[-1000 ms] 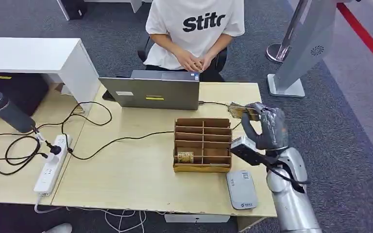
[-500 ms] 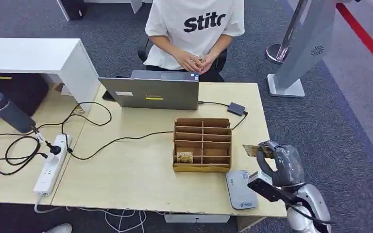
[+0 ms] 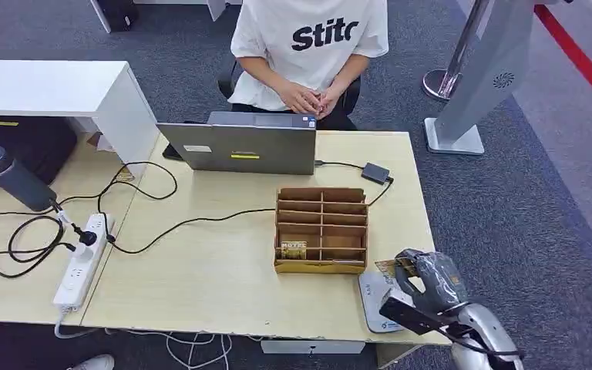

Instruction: Pass the card to the sensor for recognition and then transmit it.

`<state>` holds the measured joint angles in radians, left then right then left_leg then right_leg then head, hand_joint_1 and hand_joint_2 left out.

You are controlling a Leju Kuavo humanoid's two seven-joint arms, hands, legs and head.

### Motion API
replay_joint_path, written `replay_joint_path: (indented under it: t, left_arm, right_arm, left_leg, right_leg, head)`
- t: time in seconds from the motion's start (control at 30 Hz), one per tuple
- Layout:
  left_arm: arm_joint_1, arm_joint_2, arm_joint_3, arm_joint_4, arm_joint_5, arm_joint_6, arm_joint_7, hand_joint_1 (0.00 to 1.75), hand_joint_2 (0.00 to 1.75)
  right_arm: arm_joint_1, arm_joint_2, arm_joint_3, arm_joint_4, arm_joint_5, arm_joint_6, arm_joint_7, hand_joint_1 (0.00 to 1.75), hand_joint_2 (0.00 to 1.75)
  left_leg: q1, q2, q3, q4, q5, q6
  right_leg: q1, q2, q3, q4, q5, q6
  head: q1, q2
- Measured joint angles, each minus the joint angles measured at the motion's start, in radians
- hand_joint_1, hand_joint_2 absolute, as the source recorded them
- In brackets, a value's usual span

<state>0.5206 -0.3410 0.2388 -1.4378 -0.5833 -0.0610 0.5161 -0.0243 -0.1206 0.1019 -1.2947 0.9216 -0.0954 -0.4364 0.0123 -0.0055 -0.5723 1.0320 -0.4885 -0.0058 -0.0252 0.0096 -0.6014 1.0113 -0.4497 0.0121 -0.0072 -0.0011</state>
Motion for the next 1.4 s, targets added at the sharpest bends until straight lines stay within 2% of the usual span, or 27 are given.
replay_joint_path:
  t: [0.37,0.63,0.8,0.97,1.1,1.23,1.4]
  left_arm:
    - [-0.004,0.000,0.006,0.000,-0.014,-0.020,-0.005,0.00,1.75]
    - [-0.004,0.000,0.006,0.000,-0.014,-0.018,-0.005,0.00,1.75]
    - [-0.015,0.000,0.024,0.001,-0.033,-0.037,-0.016,0.00,1.75]
    - [-0.034,0.000,0.042,0.003,-0.061,-0.065,-0.039,0.00,1.75]
    - [-0.054,0.000,0.061,0.022,-0.109,-0.104,-0.077,0.00,1.75]
    - [-0.075,0.000,0.082,0.042,-0.146,-0.131,-0.104,0.00,1.75]
    - [-0.128,0.000,0.138,0.098,-0.254,-0.186,-0.180,0.00,1.75]
  right_arm:
    - [-0.014,-0.030,0.040,0.045,-0.002,0.019,0.031,1.75,1.75]
    - [-0.044,-0.056,0.070,0.043,0.011,-0.016,0.043,1.75,1.75]
    - [-0.154,-0.100,0.097,-0.006,0.018,-0.013,0.034,1.75,1.75]
    - [-0.341,-0.101,0.162,-0.032,-0.003,0.018,0.040,1.75,1.75]
    - [-0.526,-0.054,0.234,-0.024,-0.020,0.100,0.100,1.75,1.75]
    - [-0.670,0.009,0.312,0.012,-0.010,0.145,0.153,1.75,1.75]
    - [-0.842,0.127,0.408,0.184,0.042,0.186,0.243,1.75,1.75]
  left_leg:
    - [0.000,0.000,0.000,0.000,0.000,0.000]
    - [0.000,0.000,0.000,0.000,0.000,0.000]
    - [0.000,0.002,0.000,0.000,0.002,0.001]
    - [0.000,0.001,0.000,0.000,0.004,0.002]
    - [0.000,0.004,-0.001,0.000,0.006,-0.001]
    - [0.001,0.003,-0.001,0.000,0.007,-0.001]
    - [0.001,0.005,-0.001,0.000,0.009,-0.003]
  right_leg:
    - [0.000,0.000,0.000,0.000,0.000,0.000]
    - [0.000,0.000,0.001,0.000,0.000,0.000]
    - [0.000,0.001,0.001,0.000,0.002,0.000]
    - [0.000,0.001,0.001,0.001,0.003,-0.001]
    - [0.000,0.004,-0.002,0.002,0.005,-0.003]
    - [0.000,0.003,-0.002,0.003,0.005,-0.003]
    - [0.001,0.005,-0.003,0.003,0.007,-0.004]
  head:
    - [0.000,0.000]
    - [0.000,0.000]
    - [0.000,0.000]
    - [0.000,0.000]
    - [0.000,0.000]
    - [0.000,0.000]
    - [0.000,0.000]
